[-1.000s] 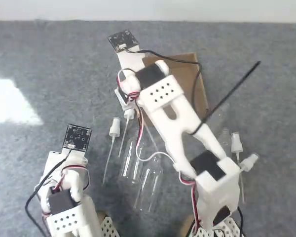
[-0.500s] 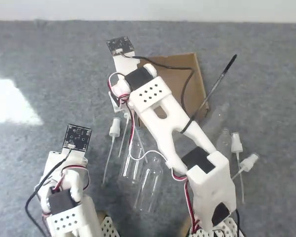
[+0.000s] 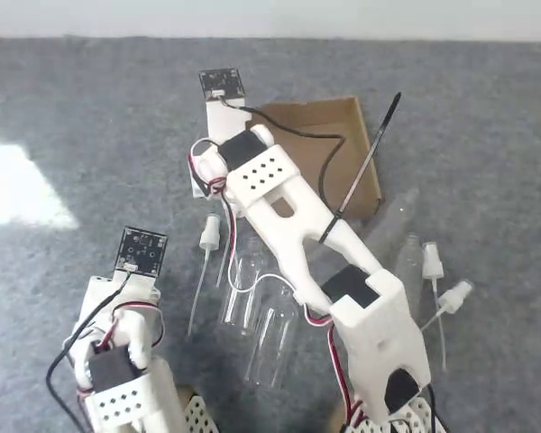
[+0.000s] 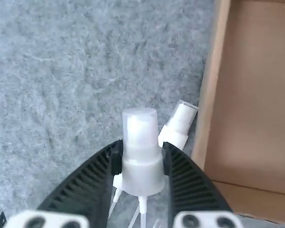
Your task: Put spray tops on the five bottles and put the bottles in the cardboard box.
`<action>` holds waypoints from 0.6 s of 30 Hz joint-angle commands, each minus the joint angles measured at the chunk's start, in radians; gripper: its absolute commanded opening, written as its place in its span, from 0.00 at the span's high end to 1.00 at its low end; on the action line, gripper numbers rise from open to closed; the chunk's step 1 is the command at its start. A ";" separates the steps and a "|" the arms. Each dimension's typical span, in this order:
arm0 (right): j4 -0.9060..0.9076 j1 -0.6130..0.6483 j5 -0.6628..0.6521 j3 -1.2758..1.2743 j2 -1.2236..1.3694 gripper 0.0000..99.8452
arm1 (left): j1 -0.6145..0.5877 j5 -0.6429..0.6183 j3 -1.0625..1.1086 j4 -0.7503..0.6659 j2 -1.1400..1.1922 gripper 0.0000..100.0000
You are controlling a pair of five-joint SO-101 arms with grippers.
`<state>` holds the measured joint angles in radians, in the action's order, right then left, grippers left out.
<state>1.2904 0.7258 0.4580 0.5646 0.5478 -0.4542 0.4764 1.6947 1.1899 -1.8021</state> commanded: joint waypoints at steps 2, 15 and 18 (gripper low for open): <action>-0.013 0.013 0.014 0.074 -0.025 0.83 | -0.005 0.009 -0.010 -0.005 -0.026 0.97; 0.289 -0.039 -0.123 0.230 -0.139 0.68 | -0.005 0.009 -0.010 -0.005 -0.026 0.97; 0.463 -0.093 -0.245 0.302 -0.217 0.70 | -0.005 0.009 -0.010 -0.005 -0.026 0.97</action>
<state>1.5512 0.7073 0.3567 0.7273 0.4971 -0.4542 0.4764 1.6947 1.1899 -1.8021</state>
